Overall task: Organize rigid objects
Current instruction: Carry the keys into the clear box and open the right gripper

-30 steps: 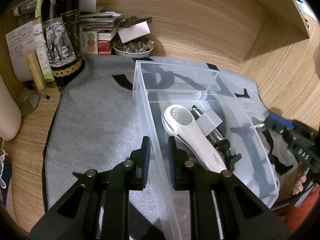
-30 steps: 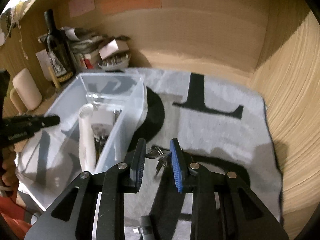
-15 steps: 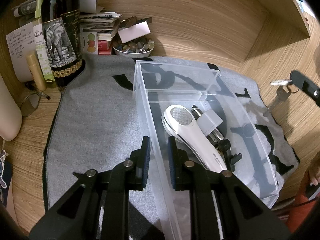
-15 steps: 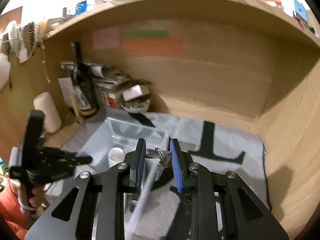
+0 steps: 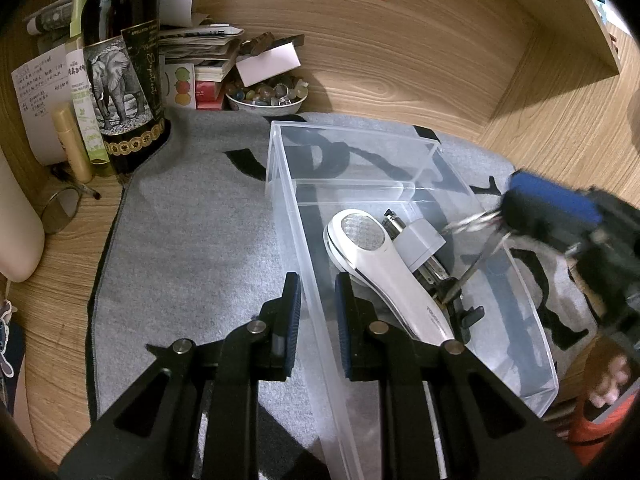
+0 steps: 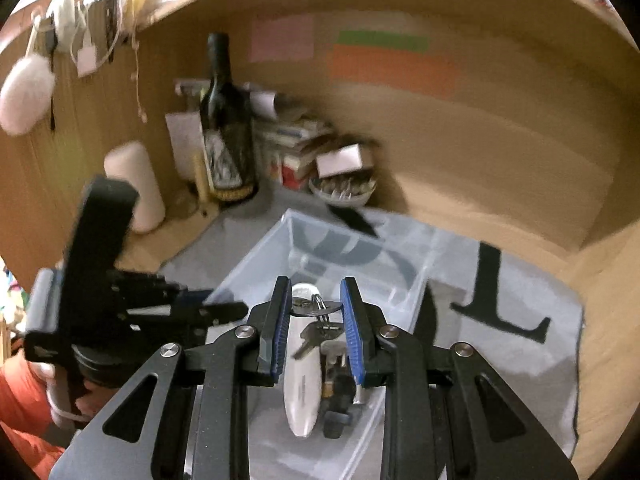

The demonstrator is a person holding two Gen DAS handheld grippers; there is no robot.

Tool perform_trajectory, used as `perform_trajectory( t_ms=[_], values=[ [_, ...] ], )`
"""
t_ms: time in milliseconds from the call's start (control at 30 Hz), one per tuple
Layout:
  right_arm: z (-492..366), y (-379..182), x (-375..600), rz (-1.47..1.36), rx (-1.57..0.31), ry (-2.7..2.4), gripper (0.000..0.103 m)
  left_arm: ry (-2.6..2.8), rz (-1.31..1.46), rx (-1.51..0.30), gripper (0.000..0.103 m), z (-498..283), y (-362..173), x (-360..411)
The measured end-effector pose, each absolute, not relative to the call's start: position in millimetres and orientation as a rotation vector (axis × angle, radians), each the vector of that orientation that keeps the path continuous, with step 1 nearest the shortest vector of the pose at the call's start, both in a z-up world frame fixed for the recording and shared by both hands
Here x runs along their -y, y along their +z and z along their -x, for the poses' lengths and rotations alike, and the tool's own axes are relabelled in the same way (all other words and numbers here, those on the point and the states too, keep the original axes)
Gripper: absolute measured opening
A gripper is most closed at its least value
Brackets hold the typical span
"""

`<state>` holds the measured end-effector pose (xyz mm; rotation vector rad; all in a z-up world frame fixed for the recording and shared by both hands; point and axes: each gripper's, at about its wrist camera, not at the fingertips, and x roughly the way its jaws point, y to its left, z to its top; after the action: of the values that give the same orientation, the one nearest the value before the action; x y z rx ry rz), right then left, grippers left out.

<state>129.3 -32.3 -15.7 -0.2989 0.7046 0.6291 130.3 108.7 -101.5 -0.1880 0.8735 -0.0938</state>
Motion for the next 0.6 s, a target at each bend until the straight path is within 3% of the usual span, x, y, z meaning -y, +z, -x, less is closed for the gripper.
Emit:
perform_trajectory(
  t_ms=[600],
  values=[
    [-144.7,-66.4,30.1,0.409,-0.848,0.601,0.023,-0.093,0.188,-0.873,0.016,-130.4,-101.6,-108.5]
  ],
)
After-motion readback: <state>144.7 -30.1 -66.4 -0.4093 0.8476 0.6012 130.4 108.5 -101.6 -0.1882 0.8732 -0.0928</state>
